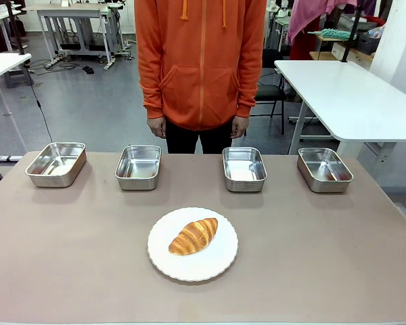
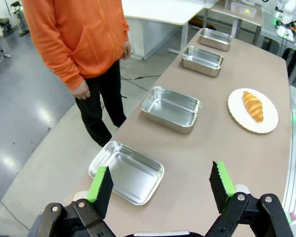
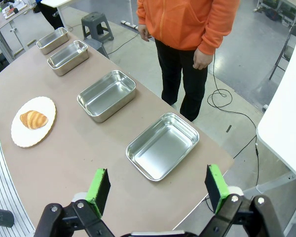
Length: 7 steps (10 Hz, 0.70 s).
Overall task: Place the bread in the container.
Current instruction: Place the Butter Roll into the Airtight Container indicated by the human.
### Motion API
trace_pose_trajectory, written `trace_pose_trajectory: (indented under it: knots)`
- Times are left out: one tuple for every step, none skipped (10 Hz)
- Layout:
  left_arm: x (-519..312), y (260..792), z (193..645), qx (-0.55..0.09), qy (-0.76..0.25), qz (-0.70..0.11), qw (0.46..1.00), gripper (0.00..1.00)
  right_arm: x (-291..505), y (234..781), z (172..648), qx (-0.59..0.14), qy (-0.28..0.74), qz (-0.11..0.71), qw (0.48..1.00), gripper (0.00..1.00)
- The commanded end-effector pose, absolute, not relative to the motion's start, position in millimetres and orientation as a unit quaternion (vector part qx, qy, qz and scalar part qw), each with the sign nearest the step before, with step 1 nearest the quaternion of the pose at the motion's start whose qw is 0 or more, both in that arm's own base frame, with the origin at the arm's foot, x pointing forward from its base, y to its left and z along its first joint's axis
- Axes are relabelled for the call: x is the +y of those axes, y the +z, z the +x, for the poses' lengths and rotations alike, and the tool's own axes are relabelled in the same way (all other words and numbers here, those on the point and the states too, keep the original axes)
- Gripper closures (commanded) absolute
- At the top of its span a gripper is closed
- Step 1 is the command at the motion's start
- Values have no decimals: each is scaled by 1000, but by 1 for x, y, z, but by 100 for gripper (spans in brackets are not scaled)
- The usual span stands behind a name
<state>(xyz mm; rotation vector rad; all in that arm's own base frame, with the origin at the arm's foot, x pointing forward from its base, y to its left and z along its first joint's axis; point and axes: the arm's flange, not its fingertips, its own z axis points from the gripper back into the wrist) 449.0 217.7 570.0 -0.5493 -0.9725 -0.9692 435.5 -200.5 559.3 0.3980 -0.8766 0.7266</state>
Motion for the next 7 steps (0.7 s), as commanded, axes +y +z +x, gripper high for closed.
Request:
trace_pose_trajectory:
  knots:
    - [219, 571, 448, -445, -446, -253, 734, 0, -200, 559, 438, -424, 346, 191, 815, 0]
    - [219, 571, 448, -445, -446, -253, 734, 0, -200, 559, 438, -424, 346, 191, 815, 0]
    - [219, 571, 448, -445, -446, -253, 734, 0, -200, 559, 438, -424, 346, 191, 815, 0]
    - [219, 571, 448, -445, -446, -253, 734, 0, -200, 559, 438, -424, 346, 191, 815, 0]
    - [219, 571, 448, -445, -446, -253, 734, 0, -200, 559, 438, -424, 346, 191, 815, 0]
    - [219, 571, 448, -445, -446, -253, 734, 0, -200, 559, 438, -424, 346, 191, 815, 0]
    - [219, 571, 448, -445, -446, -253, 734, 0, -200, 559, 438, -424, 346, 191, 815, 0]
